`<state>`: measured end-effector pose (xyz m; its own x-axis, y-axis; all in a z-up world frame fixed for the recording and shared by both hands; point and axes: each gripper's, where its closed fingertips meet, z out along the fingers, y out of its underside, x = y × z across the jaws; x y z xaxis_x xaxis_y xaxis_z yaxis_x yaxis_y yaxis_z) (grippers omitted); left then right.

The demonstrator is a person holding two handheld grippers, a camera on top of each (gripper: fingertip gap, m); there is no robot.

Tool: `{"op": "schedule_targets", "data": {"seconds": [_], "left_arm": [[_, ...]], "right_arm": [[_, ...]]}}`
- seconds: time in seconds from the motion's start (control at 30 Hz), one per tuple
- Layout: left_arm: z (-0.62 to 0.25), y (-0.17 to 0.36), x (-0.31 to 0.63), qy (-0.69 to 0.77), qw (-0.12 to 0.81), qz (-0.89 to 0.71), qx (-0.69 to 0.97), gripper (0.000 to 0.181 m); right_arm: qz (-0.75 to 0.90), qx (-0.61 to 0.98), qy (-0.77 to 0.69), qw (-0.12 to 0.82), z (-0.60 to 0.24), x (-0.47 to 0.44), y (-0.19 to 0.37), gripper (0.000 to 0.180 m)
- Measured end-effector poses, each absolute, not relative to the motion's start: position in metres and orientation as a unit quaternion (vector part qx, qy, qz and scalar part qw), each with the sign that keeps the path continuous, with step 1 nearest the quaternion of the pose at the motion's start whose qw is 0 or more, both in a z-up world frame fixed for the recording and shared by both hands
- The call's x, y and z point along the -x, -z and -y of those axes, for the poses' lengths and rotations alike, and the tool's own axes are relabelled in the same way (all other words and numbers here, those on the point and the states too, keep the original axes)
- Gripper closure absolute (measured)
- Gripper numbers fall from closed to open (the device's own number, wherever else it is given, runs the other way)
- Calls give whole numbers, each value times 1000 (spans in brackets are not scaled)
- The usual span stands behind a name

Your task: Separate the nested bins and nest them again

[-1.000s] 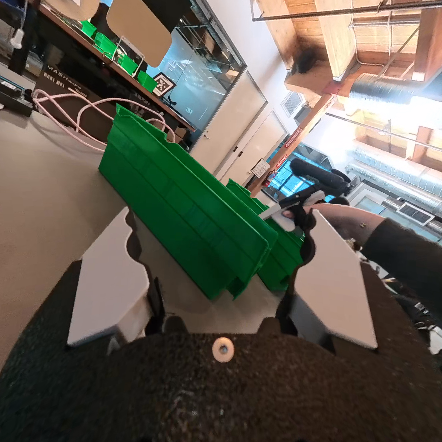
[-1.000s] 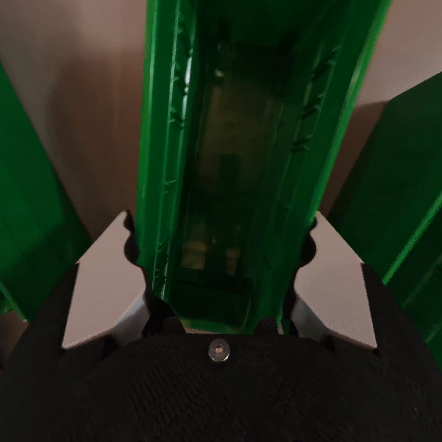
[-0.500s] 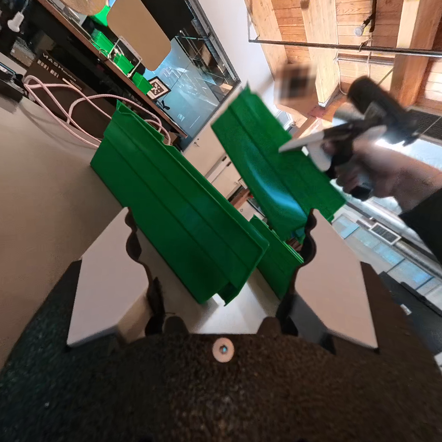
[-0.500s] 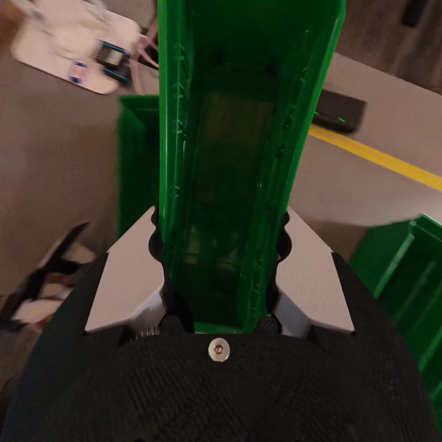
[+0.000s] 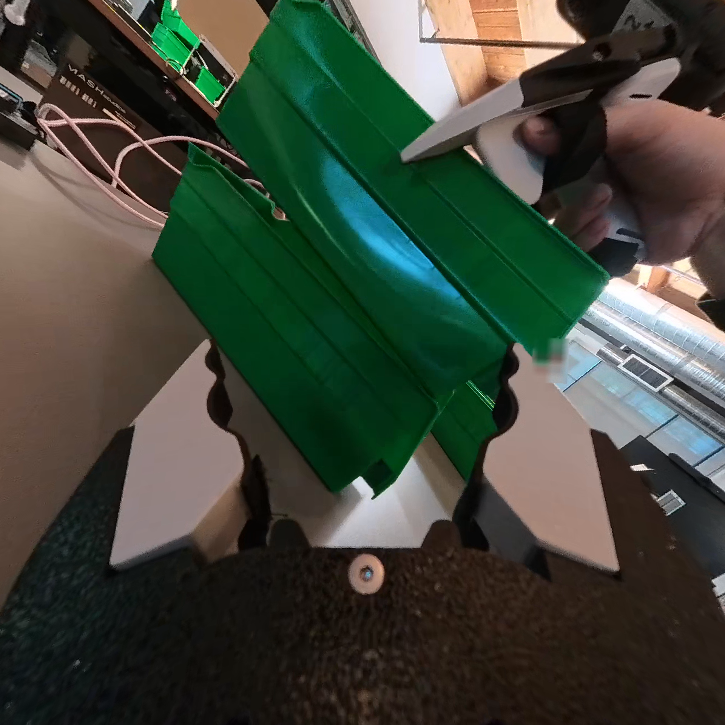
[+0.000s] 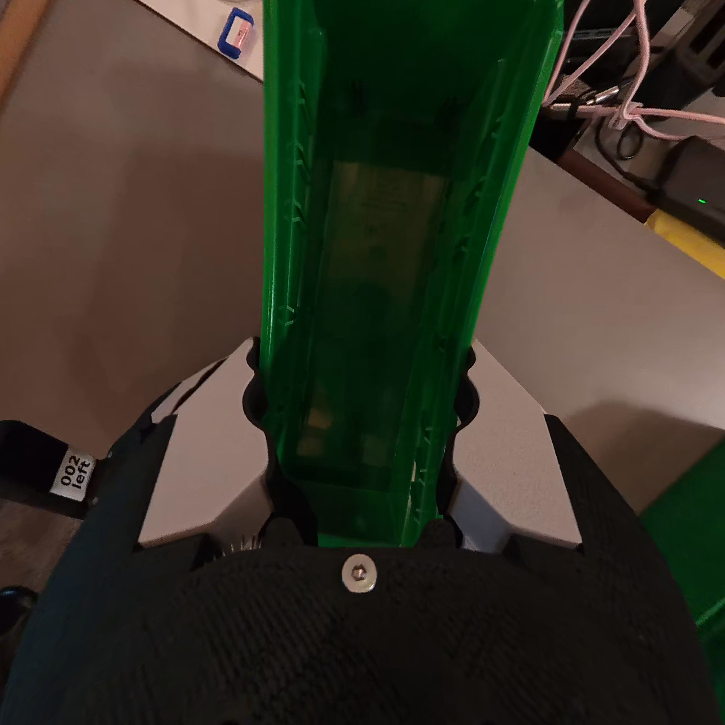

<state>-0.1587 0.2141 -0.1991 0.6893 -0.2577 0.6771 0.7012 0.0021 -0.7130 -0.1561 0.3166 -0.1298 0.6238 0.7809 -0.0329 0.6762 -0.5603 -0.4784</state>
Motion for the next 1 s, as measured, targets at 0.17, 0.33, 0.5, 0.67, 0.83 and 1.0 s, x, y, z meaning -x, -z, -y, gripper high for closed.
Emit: {"op": "schedule_targets", "data": {"seconds": [0.17, 0.33, 0.5, 0.67, 0.83, 1.0], "left_arm": [[-214, 200, 162, 362, 680, 191, 608, 45], [-214, 197, 160, 363, 684, 180, 606, 43], [-214, 198, 159, 352, 683, 174, 615, 43], [-216, 202, 158, 353, 677, 177, 622, 44], [-219, 206, 155, 344, 669, 173, 636, 46], [-218, 207, 156, 342, 668, 175, 638, 53]], "right_arm": [[421, 876, -102, 212, -326, 143, 128, 80], [415, 882, -112, 193, -327, 143, 149, 80], [413, 884, -112, 187, -329, 147, 171, 79], [406, 888, -113, 184, -332, 149, 185, 78], [406, 889, -104, 182, -332, 149, 204, 76], [402, 890, -99, 194, -331, 150, 214, 56]]}}
